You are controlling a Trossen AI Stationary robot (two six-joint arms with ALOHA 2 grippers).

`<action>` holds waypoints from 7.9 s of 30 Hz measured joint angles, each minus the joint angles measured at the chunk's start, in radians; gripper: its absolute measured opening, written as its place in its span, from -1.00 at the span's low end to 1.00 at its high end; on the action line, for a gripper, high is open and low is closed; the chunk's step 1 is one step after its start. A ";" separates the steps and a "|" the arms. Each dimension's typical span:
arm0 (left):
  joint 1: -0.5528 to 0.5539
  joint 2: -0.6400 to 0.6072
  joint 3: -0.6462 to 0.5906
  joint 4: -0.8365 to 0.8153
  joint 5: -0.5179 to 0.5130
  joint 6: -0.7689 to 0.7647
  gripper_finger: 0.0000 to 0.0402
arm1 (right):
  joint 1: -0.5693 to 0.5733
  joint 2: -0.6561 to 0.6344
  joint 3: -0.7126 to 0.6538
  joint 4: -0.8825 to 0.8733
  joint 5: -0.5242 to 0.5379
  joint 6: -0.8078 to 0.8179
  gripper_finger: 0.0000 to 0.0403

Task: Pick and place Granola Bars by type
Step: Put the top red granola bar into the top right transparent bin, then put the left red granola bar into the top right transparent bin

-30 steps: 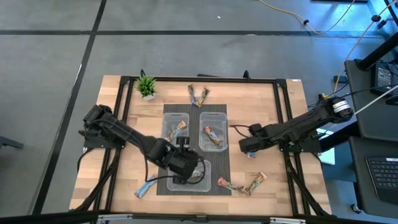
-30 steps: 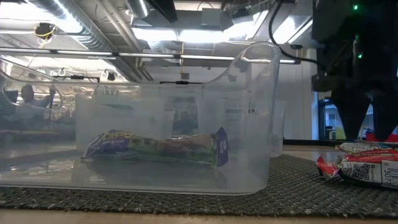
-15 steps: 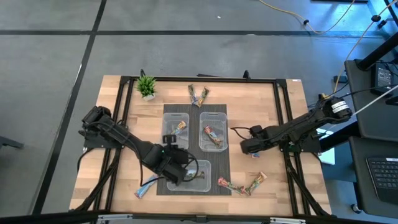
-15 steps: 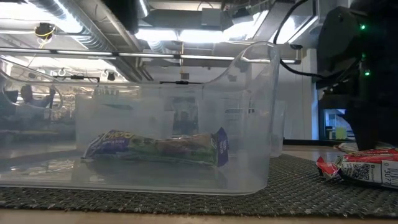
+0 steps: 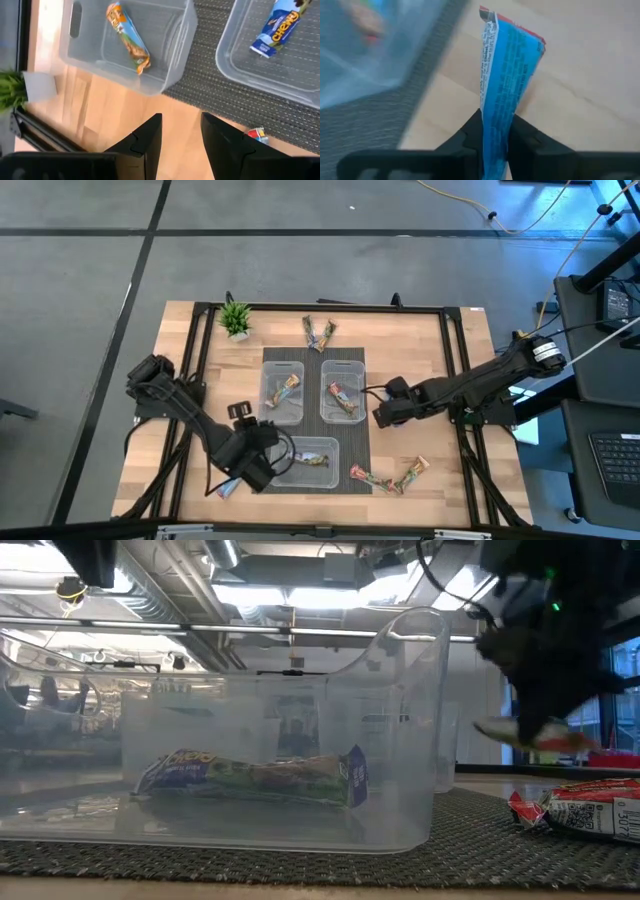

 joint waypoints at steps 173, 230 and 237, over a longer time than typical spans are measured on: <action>-0.224 -0.437 -0.426 0.924 -0.733 0.050 -0.71 | 0.000 0.341 0.566 0.878 -0.132 -1.201 -0.28; -0.026 -0.426 -0.426 1.403 -0.499 0.524 -0.70 | 0.058 0.342 0.564 1.048 -0.147 -1.139 -0.33; -0.025 -0.426 -0.426 1.407 -0.487 0.611 -0.68 | 0.056 0.342 0.564 1.040 -0.153 -1.141 -0.65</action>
